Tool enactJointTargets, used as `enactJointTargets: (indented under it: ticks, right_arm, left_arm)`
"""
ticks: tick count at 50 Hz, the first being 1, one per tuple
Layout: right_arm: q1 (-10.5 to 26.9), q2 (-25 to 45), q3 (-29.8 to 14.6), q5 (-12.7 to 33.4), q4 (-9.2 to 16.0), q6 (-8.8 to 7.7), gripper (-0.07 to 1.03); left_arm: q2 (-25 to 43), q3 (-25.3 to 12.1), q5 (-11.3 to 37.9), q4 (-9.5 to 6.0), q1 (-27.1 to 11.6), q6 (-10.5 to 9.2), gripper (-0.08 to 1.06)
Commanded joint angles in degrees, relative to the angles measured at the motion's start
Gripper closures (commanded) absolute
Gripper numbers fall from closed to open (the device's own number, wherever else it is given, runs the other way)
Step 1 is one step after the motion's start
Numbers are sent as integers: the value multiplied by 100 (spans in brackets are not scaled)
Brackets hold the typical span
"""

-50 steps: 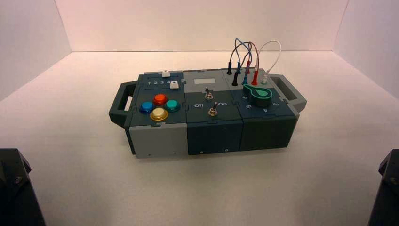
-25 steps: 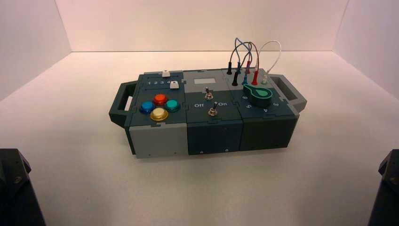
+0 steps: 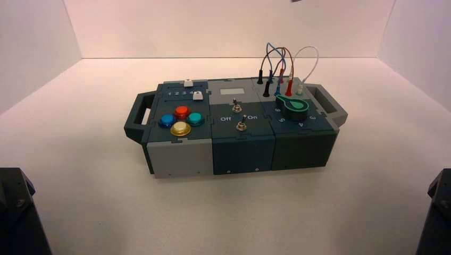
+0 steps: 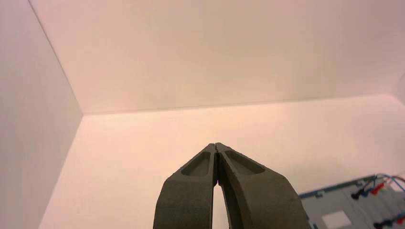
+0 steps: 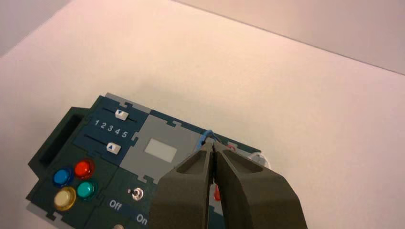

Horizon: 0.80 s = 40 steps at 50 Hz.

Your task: Move the top slider to position 4.

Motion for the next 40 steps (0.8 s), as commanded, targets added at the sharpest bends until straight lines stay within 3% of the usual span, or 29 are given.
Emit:
enactJointTargets:
  ticks: [1,16,26,40]
  right_arm:
    - [149,281,-448,62,-35,-70,99]
    - [800,1116,-976,176,-176,-105,99]
    - [835,1354,-1099,88,-141,-88,99]
    - [905,1687,-1204,79,-123,-88,99]
  left_arm:
    - [202,-369,352,0,-35,9,100]
    - [624,-580,1046,-9,-105,-9,100]
    - [1011,-589,1046,-88,-264,-53,100]
    - [2065,-747,879,-114,-598,-185,100]
